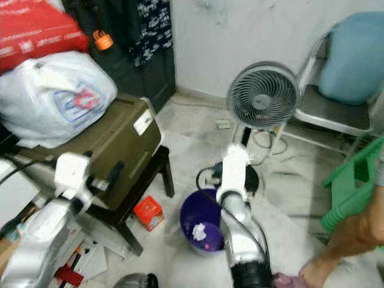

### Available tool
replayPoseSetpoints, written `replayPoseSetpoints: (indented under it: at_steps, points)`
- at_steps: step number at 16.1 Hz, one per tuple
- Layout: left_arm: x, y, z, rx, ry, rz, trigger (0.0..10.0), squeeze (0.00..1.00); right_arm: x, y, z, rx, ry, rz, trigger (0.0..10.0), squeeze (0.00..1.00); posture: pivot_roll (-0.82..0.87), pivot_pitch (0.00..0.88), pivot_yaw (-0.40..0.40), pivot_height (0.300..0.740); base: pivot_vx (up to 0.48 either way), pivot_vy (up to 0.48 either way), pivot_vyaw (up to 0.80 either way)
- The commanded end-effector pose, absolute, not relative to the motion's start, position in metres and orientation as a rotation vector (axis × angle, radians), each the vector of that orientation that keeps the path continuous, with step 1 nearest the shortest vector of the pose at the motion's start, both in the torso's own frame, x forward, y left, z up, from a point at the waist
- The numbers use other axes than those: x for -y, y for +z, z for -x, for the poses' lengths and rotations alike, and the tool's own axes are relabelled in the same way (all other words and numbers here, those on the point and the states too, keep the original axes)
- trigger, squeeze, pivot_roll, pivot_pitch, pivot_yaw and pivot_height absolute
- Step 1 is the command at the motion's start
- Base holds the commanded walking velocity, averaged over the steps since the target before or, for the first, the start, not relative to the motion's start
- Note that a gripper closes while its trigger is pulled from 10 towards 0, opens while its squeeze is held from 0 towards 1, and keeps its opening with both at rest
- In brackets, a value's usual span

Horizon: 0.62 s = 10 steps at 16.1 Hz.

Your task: Clean up the room

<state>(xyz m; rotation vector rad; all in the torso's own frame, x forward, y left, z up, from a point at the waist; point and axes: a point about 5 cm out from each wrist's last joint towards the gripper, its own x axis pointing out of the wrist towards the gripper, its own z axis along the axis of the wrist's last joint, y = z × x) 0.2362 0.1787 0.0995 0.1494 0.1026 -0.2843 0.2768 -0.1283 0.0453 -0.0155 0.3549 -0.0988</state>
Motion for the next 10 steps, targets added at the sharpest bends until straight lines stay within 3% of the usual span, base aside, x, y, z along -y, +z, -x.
replayPoseSetpoints:
  at_steps: [1, 3, 4, 7, 10]
  points:
    - [-0.175, 0.101, -0.229, -0.118, -0.343, -0.183, 10.0, 0.0, 0.123, 0.043, -0.275, -0.38, -0.111, 0.004, 10.0, 0.0, 0.12, 0.102, 0.072, 0.74, 0.0, 0.0, 0.0]
    - [-0.164, 0.104, -0.213, -0.128, -0.441, -0.206, 10.0, 0.0, 0.118, 0.041, -0.273, -0.396, -0.114, -0.008, 10.0, 0.0, 0.14, 0.166, 0.105, 0.74, 0.0, 0.0, 0.0]
    - [-0.148, 0.109, -0.202, -0.126, -0.577, -0.235, 10.0, 0.0, 0.113, 0.034, -0.273, -0.432, -0.106, 0.014, 10.0, 0.0, 0.15, 0.222, 0.117, 0.74, 0.0, 0.0, 0.0]
    - [-0.144, 0.114, -0.198, -0.149, -0.585, -0.212, 10.0, 0.0, 0.116, 0.033, -0.27, -0.424, -0.106, 0.047, 10.0, 0.0, 0.16, 0.266, 0.127, 0.74, 0.0, 0.0, 0.0]
    - [-0.141, 0.115, -0.192, -0.188, -0.552, -0.158, 10.0, 0.0, 0.113, 0.035, -0.272, -0.423, -0.14, 0.012, 10.0, 0.0, 0.16, 0.288, 0.129, 0.74, 0.0, 0.0, 0.43]
